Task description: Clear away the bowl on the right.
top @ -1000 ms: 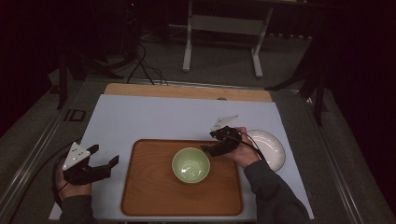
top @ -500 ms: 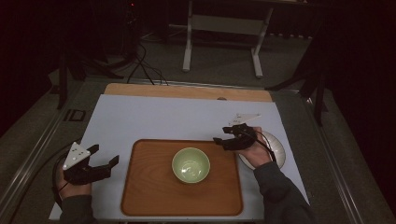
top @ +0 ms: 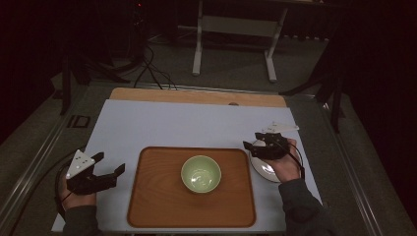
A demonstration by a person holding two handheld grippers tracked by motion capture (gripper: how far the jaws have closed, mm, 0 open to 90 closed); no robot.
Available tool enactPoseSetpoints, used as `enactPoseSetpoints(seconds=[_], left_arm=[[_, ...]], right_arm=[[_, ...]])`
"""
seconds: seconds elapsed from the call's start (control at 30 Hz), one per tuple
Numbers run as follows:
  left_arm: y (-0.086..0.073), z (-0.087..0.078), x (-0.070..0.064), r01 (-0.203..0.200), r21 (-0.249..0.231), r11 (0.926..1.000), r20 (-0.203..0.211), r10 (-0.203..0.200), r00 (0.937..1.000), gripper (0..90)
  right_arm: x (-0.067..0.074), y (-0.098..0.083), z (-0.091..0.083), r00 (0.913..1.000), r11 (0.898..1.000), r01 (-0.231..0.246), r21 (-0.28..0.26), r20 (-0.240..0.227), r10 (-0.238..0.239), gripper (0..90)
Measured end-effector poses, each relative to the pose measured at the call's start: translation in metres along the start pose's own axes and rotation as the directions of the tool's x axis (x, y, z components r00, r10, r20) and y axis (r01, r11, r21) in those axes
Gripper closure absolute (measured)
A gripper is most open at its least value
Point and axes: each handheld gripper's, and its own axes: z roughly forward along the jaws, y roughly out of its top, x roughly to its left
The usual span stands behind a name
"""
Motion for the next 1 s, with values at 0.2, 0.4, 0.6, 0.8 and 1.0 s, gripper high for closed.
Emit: enactPoseSetpoints(seconds=[0.2, 0.4, 0.6, 0.8, 1.0], left_arm=[[0.0, 0.0, 0.0, 0.0, 0.0, 1.0, -0.001, 0.0, 1.0, 15.3], [0.0, 0.0, 0.0, -0.002, 0.002, 1.0, -0.004, 0.002, 1.0, 15.3], [0.0, -0.001, 0.0, 0.004, -0.005, 1.0, -0.009, -0.004, 1.0, 15.3], [0.001, -0.002, 0.0, 0.005, -0.009, 0.9999, -0.007, -0.005, 1.0, 15.3], [0.0, -0.002, 0.002, 0.012, -0.008, 0.9999, -0.01, -0.012, 0.9999, 15.3]], right_arm=[[-0.01, -0.022, -0.018, 0.9953, 0.996, -0.086, -0.023, 0.043, 0.087, 37.7], [-0.011, -0.046, -0.037, 0.9851, 0.994, -0.106, -0.033, 0.132, 0.11, 37.6], [-0.006, -0.069, -0.055, 0.975, 0.991, -0.107, -0.076, 0.188, 0.119, 35.9], [-0.002, -0.096, -0.066, 0.9496, 0.977, -0.175, -0.126, 0.241, 0.201, 35.4], [0.001, -0.107, -0.072, 0.9369, 0.968, -0.207, -0.144, 0.256, 0.238, 34.3]])
